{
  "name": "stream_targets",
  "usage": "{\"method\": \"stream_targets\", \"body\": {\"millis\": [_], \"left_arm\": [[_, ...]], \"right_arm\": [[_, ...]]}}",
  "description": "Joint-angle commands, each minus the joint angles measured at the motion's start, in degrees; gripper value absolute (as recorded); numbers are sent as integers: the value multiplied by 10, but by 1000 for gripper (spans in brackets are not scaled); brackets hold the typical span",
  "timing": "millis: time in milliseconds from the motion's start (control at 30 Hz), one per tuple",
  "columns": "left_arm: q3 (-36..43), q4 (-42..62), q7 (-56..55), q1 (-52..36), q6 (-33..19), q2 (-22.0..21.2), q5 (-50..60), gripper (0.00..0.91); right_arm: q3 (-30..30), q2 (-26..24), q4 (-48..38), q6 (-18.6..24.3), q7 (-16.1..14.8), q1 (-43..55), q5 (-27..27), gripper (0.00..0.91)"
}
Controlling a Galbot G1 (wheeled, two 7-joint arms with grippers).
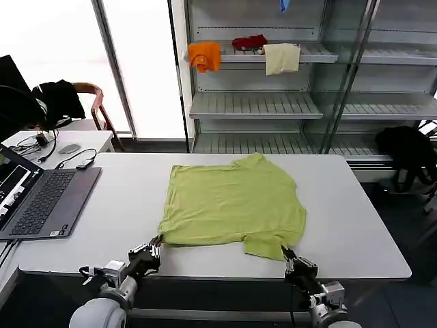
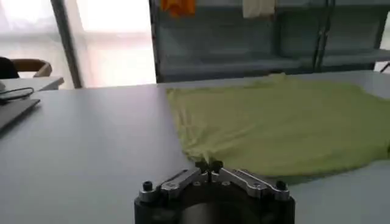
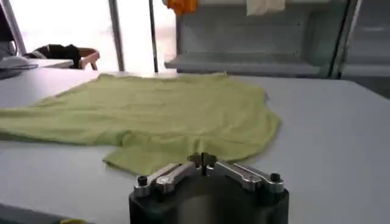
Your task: Fold and organize the clothes.
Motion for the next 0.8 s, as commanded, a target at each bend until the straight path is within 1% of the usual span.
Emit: {"method": "stream_targets", "body": {"millis": [33,67,267,433,633,800], "left_arm": [[-6,-4,15,-31,4,1,-4,0],[-5,-2,16,-42,7,0,-5,10],[3,29,15,-103,18,-7,-16,0],[9,66,4,-147,18,-11,-14,10],[9,116,-6,-187,18,-13,-14,10],[10,137,-11,-194,18,-15,-20,10]], "right_arm": [[-1,24,-13,-31,5,101,-6,0],[0,24,-18,-36,6,113,-6,0],[4,20,-59,-66,9,179,-4,0],[5,21,-120,-67,10,219,-4,0],[2,25,-172,-69,13,261,-3,0],[0,34,-210,-74,19,303,-4,0]]}}
